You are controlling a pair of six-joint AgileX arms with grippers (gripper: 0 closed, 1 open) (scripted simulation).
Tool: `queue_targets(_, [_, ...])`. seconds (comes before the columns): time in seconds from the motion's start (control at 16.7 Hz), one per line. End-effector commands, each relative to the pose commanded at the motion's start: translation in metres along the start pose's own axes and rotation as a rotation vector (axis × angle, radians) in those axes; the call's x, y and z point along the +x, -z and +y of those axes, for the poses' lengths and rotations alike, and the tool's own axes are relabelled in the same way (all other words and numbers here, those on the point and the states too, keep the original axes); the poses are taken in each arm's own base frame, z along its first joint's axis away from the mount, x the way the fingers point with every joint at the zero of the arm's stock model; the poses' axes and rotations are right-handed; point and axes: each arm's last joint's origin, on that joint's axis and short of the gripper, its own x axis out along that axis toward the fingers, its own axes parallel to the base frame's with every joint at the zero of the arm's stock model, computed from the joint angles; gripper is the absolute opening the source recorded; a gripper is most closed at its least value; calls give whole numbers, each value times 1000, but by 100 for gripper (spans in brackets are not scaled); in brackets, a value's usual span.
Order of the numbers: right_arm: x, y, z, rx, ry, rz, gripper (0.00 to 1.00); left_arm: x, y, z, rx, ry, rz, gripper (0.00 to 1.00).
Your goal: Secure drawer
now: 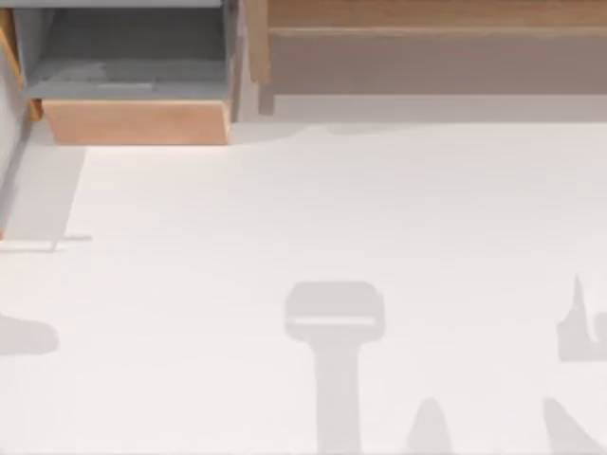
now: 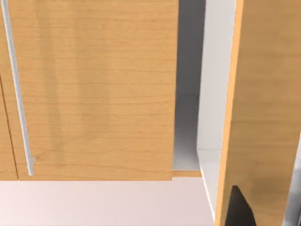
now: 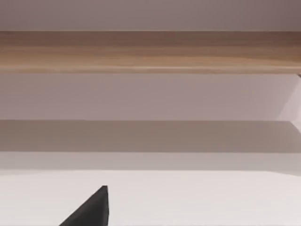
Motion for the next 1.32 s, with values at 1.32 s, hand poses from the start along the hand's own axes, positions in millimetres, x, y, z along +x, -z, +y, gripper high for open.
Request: queue_targets(1.32, [0,0,0,0,0,0,100,63,0,-4,-16,16,2,0])
